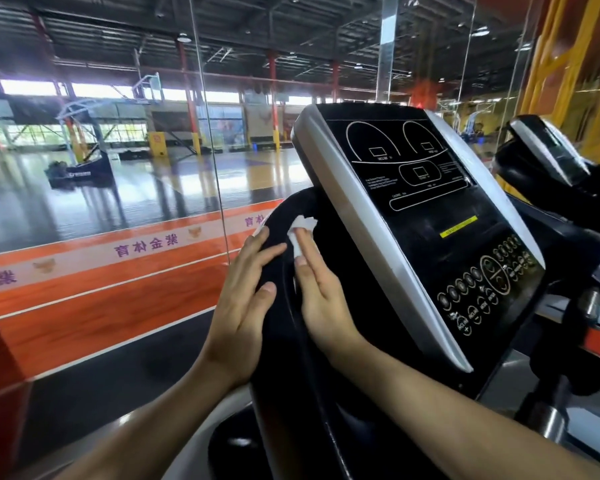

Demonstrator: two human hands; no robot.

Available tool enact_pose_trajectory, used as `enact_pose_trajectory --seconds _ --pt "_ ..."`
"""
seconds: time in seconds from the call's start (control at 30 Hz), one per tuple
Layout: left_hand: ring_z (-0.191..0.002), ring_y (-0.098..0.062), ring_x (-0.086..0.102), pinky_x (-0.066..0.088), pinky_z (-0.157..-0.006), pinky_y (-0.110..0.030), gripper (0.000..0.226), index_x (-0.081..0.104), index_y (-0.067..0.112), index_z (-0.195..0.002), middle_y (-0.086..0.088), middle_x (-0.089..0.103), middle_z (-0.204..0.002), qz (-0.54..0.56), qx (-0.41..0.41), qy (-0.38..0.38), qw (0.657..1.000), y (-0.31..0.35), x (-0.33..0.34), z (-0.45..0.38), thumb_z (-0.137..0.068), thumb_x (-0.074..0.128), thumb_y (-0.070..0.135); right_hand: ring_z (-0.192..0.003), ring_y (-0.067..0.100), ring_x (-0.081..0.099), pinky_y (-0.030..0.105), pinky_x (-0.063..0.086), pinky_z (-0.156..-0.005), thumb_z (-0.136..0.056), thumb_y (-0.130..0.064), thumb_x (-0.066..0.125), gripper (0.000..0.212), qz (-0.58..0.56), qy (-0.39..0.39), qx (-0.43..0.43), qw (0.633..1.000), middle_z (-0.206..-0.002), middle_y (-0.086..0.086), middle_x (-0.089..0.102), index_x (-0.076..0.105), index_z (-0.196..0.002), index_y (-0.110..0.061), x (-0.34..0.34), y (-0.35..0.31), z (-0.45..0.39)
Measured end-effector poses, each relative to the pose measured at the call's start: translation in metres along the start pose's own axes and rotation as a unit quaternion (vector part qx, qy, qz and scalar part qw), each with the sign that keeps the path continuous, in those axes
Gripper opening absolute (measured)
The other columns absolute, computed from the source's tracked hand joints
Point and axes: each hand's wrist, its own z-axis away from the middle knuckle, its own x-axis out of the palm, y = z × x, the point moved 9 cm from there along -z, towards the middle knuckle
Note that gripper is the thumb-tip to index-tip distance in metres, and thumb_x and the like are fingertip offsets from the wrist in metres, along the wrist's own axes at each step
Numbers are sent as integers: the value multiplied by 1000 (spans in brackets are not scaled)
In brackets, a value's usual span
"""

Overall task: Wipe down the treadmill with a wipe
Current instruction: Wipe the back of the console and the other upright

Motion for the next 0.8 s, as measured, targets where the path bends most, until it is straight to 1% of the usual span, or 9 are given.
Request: enact_pose_trajectory --seconds 0.1,0.23,0.33,0.43,0.5,0.6,0.63,0.7,0.8 --pt "-156 -8 18 15 -127 -49 51 52 25 -146 18 29 -164 6 -6 4 1000 -1 -1 0 -97 40 24 -147 -7 23 11 18 -119 -108 -8 40 41 2 -55 -23 998 -162 -3 33 46 -146 -23 2 -2 4" --pt "-155 -6 17 15 -127 -45 53 52 27 -146 19 29 -164 -7 -6 -1 1000 1 -1 -1 -96 36 34 -152 3 16 32 14 -127 -109 -12 37 41 43 -16 -12 999 -162 -9 29 49 -148 -11 -14 -9 -56" --pt "-155 -5 15 13 -127 -45 53 51 26 -147 19 28 -165 -18 -5 -6 1000 1 -1 0 -97 36 33 -152 -1 12 32 9 -127 -111 -22 34 42 37 -2 46 998 -166 -6 22 45 -152 -18 -12 -13 -69" --pt "-155 -7 16 13 -128 -45 54 51 24 -146 16 29 -165 -15 -1 -1 1000 1 -2 0 -95 36 33 -152 -4 7 16 6 -124 -112 -19 30 45 29 -66 -2 997 -167 -7 16 33 -156 -18 2 -20 -23" --pt "-155 -5 16 14 -127 -42 53 52 25 -146 17 29 -165 -12 -5 -1 1000 1 -1 0 -95 38 30 -149 -11 4 10 4 -120 -112 -22 30 49 10 -127 6 992 -166 -16 9 20 -159 -22 5 -2 17" --pt "-154 -2 17 14 -125 -35 51 52 25 -145 18 29 -164 -8 -12 2 1000 0 -1 1 -96 39 20 -150 -9 8 24 7 -127 -109 -31 36 51 26 -211 61 975 -163 -22 12 20 -157 -31 4 43 45" --pt "-154 0 17 14 -125 -32 51 52 25 -145 18 29 -164 -10 -11 0 1000 0 -1 1 -96 39 20 -152 -4 11 30 10 -127 -107 -29 40 51 45 -205 74 975 -164 -18 16 26 -155 -33 -3 57 44" --pt "-153 1 16 14 -123 -23 52 52 26 -145 19 29 -164 -16 -4 -6 1000 3 1 1 -95 38 24 -153 1 8 33 11 -127 -105 -24 40 53 186 -169 35 967 -166 -10 15 27 -157 -30 -21 68 31" --pt "-153 2 17 13 -122 -15 52 52 25 -145 19 29 -164 -18 -9 -8 1000 2 1 -1 -95 38 23 -150 -4 0 17 5 -121 -109 -28 35 59 290 -102 35 951 -169 -11 2 9 -162 -31 -36 72 5"
